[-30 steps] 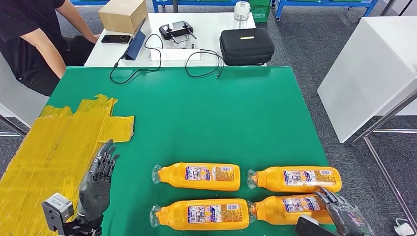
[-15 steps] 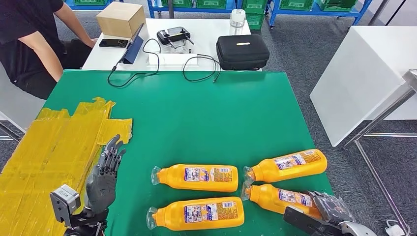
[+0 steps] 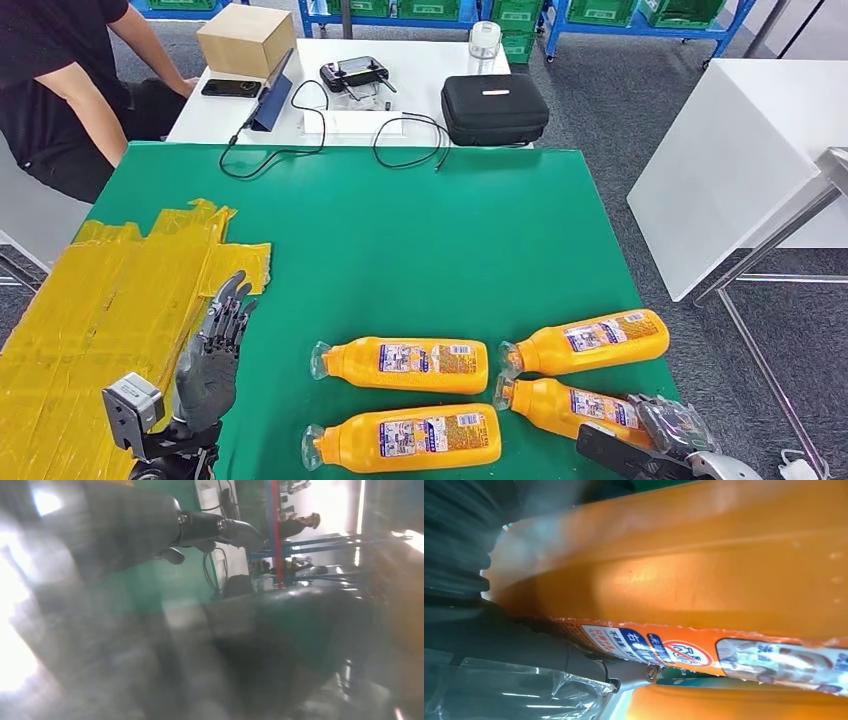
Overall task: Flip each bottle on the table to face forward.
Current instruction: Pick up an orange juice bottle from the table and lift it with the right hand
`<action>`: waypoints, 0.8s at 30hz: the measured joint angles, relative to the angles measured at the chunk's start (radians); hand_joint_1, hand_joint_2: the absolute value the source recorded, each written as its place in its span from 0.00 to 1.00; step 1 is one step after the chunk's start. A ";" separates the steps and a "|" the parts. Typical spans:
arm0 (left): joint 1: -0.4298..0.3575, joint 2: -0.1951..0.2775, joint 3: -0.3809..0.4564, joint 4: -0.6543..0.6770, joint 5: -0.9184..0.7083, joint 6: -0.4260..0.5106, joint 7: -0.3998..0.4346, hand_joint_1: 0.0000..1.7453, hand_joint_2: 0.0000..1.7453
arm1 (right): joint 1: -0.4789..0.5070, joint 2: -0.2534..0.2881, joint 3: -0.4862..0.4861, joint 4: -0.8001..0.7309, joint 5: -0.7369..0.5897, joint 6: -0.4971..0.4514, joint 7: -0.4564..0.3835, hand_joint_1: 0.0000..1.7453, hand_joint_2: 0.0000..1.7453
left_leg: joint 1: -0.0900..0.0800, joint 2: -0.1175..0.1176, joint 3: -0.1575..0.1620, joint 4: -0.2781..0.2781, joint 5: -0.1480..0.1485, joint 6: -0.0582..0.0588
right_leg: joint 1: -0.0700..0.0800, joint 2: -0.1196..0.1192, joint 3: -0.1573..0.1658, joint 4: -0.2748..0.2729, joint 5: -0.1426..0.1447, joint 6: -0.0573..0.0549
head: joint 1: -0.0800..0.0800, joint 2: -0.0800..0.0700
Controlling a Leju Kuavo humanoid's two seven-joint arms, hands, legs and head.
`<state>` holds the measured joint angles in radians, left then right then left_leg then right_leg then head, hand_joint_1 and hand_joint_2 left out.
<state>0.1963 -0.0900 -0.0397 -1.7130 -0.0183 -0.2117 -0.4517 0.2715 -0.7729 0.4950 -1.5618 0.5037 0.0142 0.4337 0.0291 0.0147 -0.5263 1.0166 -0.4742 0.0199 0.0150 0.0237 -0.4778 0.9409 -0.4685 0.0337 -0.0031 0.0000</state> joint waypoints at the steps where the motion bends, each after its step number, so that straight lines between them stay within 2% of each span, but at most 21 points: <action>1: 0.000 0.000 0.000 0.000 0.001 0.000 0.000 0.00 0.00 | 0.000 -0.001 0.001 0.001 -0.002 -0.001 0.001 0.83 1.00 | 0.000 0.000 0.001 0.000 -0.001 0.000 | 0.000 0.000 0.001 -0.001 0.000 0.000 | 0.000 0.000; 5: -0.002 0.002 0.000 0.001 0.007 0.000 -0.001 0.00 0.00 | -0.006 -0.005 0.011 0.004 -0.019 -0.010 0.004 0.83 1.00 | 0.000 0.000 0.002 0.000 -0.002 0.001 | 0.000 0.000 0.003 -0.002 0.000 0.002 | 0.000 0.000; 10: -0.011 0.005 -0.001 0.006 0.009 -0.003 -0.001 0.00 0.00 | -0.026 -0.011 0.041 0.018 -0.035 -0.019 0.007 0.99 1.00 | 0.003 0.002 0.005 0.000 -0.004 0.000 | 0.002 0.002 0.007 -0.004 -0.001 0.001 | 0.000 0.000; 13: -0.014 0.006 -0.002 0.010 0.013 0.000 -0.005 0.00 0.00 | -0.040 -0.016 0.071 0.031 -0.056 -0.057 0.005 1.00 1.00 | 0.005 0.005 0.009 0.000 -0.007 -0.001 | 0.004 0.005 0.011 -0.006 -0.003 0.001 | 0.000 0.000; 15: -0.002 0.006 0.002 0.004 0.021 0.012 -0.028 0.00 0.50 | 0.012 -0.024 0.066 0.000 -0.120 -0.187 -0.059 1.00 1.00 | 0.004 0.002 0.009 0.000 -0.008 0.000 | 0.003 0.004 0.015 -0.007 -0.004 0.002 | 0.001 0.000; 17: 0.043 -0.002 0.025 -0.021 0.028 -0.002 -0.066 0.00 1.00 | 0.150 -0.015 -0.002 -0.124 -0.197 -0.357 -0.177 1.00 1.00 | 0.000 -0.006 0.004 0.000 -0.007 0.002 | 0.001 -0.004 0.018 -0.004 -0.005 0.006 | 0.003 0.000; 18: 0.073 -0.012 0.047 -0.039 0.027 -0.027 -0.082 0.00 1.00 | 0.223 0.015 -0.060 -0.210 -0.215 -0.398 -0.239 1.00 1.00 | -0.003 -0.010 -0.002 0.000 -0.005 0.004 | 0.000 -0.007 0.016 -0.001 -0.005 0.008 | 0.003 0.000; 19: 0.099 -0.026 0.075 -0.056 0.021 -0.062 -0.094 0.00 1.00 | 0.275 0.070 -0.137 -0.299 -0.217 -0.391 -0.301 1.00 1.00 | -0.005 -0.012 -0.008 0.001 -0.003 0.005 | -0.002 -0.010 0.011 0.002 -0.004 0.010 | 0.002 0.000; 20: 0.119 -0.044 0.106 -0.071 0.013 -0.099 -0.102 0.00 1.00 | 0.306 0.152 -0.235 -0.381 -0.209 -0.333 -0.369 1.00 1.00 | -0.007 -0.013 -0.014 0.001 0.000 0.006 | -0.003 -0.011 0.005 0.005 -0.003 0.011 | 0.002 0.000; 22: 0.144 -0.083 0.163 -0.094 -0.006 -0.164 -0.111 0.00 1.00 | 0.317 0.342 -0.465 -0.510 -0.190 -0.098 -0.521 1.00 1.00 | -0.009 -0.014 -0.021 0.001 0.002 0.006 | -0.007 -0.012 -0.012 0.010 -0.003 0.011 | 0.002 0.000; 24: 0.160 -0.117 0.210 -0.112 -0.016 -0.202 -0.116 0.00 1.00 | 0.297 0.524 -0.679 -0.603 -0.163 0.243 -0.662 1.00 1.00 | -0.010 -0.016 -0.023 0.001 0.002 0.006 | -0.007 -0.014 -0.020 0.011 -0.005 0.010 | 0.003 0.000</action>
<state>0.3567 -0.2070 0.1701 -1.8248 -0.0342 -0.4142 -0.5676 0.5683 -0.2492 -0.1844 -2.1645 0.3409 0.2570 -0.2279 0.0192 -0.0008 -0.5497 1.0174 -0.4718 0.0262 0.0078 0.0101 -0.4977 0.9515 -0.4731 0.0435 -0.0004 0.0000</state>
